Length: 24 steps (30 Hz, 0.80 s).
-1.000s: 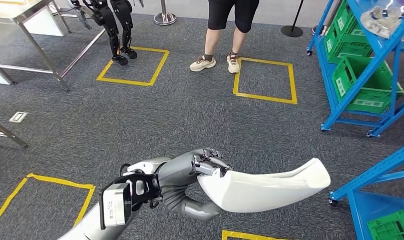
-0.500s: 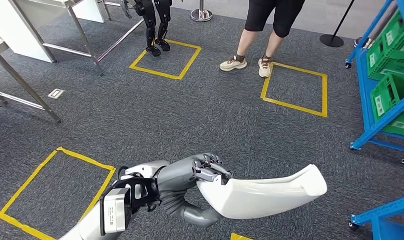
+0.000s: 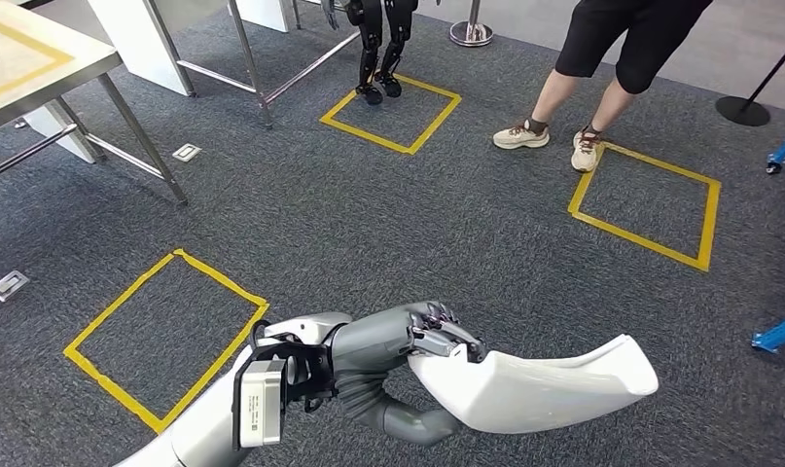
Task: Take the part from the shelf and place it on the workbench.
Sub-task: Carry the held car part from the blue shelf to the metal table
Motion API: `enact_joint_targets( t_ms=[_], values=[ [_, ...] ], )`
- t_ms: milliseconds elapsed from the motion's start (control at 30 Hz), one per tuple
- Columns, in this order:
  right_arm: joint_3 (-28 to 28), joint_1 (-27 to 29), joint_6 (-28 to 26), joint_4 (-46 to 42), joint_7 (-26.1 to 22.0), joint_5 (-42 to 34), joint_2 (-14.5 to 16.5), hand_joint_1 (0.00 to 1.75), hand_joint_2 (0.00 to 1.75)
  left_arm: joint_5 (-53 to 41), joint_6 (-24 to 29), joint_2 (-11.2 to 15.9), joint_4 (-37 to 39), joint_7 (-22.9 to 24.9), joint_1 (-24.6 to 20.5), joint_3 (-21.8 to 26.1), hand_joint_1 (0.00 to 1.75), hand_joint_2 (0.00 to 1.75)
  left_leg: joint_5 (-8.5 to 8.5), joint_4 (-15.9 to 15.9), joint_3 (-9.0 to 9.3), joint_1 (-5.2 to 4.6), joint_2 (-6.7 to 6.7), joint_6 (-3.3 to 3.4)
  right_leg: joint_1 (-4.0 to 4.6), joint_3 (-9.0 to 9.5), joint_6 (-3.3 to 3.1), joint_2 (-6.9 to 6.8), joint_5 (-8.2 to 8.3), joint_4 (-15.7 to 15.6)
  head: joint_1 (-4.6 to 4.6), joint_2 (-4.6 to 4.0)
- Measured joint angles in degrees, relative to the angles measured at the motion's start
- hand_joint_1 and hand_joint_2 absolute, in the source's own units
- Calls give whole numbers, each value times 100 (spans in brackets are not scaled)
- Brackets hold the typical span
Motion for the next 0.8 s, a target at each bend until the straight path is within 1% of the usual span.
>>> enact_joint_targets(
  t_ms=[33,67,100,133,167,200,233,267,300,333,367,400,433,467,500,533,567,600,633,667,700,733,767,800],
  values=[
    [-1,-2,0,-1,-1,0,4,0,0,2,0,1,12,-1,-6,-11,175,175,-24,29,-25,-5,61,-31,-4,4,-47,-67,13,-15,-6,0],
    [-1,-3,0,-1,-2,0,9,0,0,4,0,1,22,-1,-16,-21,175,175,-109,147,-86,-11,196,-55,-8,6,-93,-144,23,-30,-27,0],
    [-1,1,0,-1,-2,0,14,0,0,7,0,-2,30,-2,-25,-30,175,175,-260,382,-187,-17,376,-71,-9,7,-130,-224,29,-44,-48,0],
    [-1,11,0,-1,-2,-3,11,0,0,10,0,-4,37,-2,-32,-38,175,175,-462,730,-342,-24,565,-83,6,6,-155,-302,26,-45,-69,0],
    [-2,25,-1,-1,0,-8,11,0,0,13,0,-5,48,-2,-32,-47,175,175,-659,1130,-520,-21,668,-94,22,3,-169,-391,22,-44,-85,0],
    [-2,36,-4,0,4,-14,12,0,0,19,0,-6,61,-2,-29,-55,175,175,-787,1457,-661,-19,714,-100,36,1,-174,-481,19,-42,-85,0],
    [-3,40,-9,0,9,-21,12,0,0,26,-1,-5,77,-3,-25,-63,175,175,-814,1617,-720,-19,734,-99,46,1,-178,-570,16,-40,-85,0],
    [-3,36,-16,0,12,-27,12,0,0,35,-2,-5,94,-5,-24,-72,175,175,-734,1553,-663,-19,751,-91,55,6,-179,-651,13,-40,-86,0],
    [-3,28,-27,0,11,-30,13,0,0,44,-7,-5,109,-11,-25,-81,175,175,-572,1267,-494,-23,791,-72,62,17,-176,-722,8,-39,-86,0],
    [-3,20,-37,0,4,-32,14,0,0,51,-14,-7,121,-20,-29,-91,175,175,-394,852,-256,-37,905,-38,70,33,-169,-786,-1,-38,-86,0],
    [-4,13,-48,0,-5,-35,16,0,0,56,-27,-9,132,-33,-35,-99,175,175,-268,468,-48,-62,1027,6,86,48,-152,-848,-14,-33,-85,0],
    [-5,10,-60,-1,-12,-39,19,0,0,58,-43,-14,141,-48,-42,-106,175,175,-190,188,97,-84,1120,53,99,59,-128,-903,-24,-29,-82,0],
    [-7,6,-73,-1,-16,-44,21,0,0,57,-56,-20,150,-64,-48,-110,175,175,-164,41,164,-107,1170,94,111,68,-100,-960,-30,-27,-80,0],
    [-8,1,-86,-1,-18,-48,23,0,0,54,-69,-24,161,-78,-52,-113,175,175,-166,15,157,-123,1126,126,119,76,-70,-1018,-32,-31,-78,0],
    [-9,-8,-99,-1,-17,-51,23,0,0,48,-78,-27,169,-90,-55,-114,175,175,-146,2,155,-120,1052,159,118,90,-41,-1076,-33,-38,-79,0],
    [-10,-18,-110,-1,-17,-52,23,0,0,40,-83,-32,176,-98,-61,-115,175,175,-124,-21,159,-109,984,189,112,97,-8,-1063,-63,-7,-75,0],
    [-11,-26,-116,-1,-17,-54,26,0,0,32,-87,-44,184,-104,-74,-116,175,175,-99,-47,167,-89,921,222,101,71,24,-955,-136,91,-68,0],
    [-15,-28,-120,-1,-14,-56,28,0,0,24,-87,-62,192,-108,-93,-117,175,175,-75,-72,176,-64,860,253,90,-10,55,-788,-266,299,-55,0],
    [-21,-20,-121,0,-9,-57,29,0,0,18,-88,-83,202,-111,-111,-118,175,175,-59,-83,174,-46,797,272,75,-151,84,-589,-440,614,-41,0],
    [-31,-9,-119,0,-4,-59,30,0,0,11,-89,-101,214,-113,-124,-119,175,175,-52,-81,163,-40,731,285,66,-331,106,-446,-613,979,-30,0],
    [-45,5,-115,0,4,-60,29,0,0,4,-89,-111,227,-113,-128,-120,175,175,-47,-72,151,-37,655,289,59,-503,124,-380,-735,1309,-23,0],
    [-60,15,-110,0,10,-59,29,0,0,0,-90,-115,239,-113,-126,-120,175,175,-46,-59,142,-35,576,288,52,-611,138,-357,-757,1494,-21,0],
    [-77,19,-106,0,14,-59,29,0,0,-4,-90,-116,250,-112,-125,-121,175,175,-46,-41,134,-30,497,283,42,-622,148,-348,-665,1474,-20,0],
    [-89,18,-103,0,18,-59,29,0,0,-5,-90,-119,258,-111,-125,-121,175,175,-50,-19,129,-23,418,271,25,-524,157,-323,-476,1234,-18,0]
  ],
)
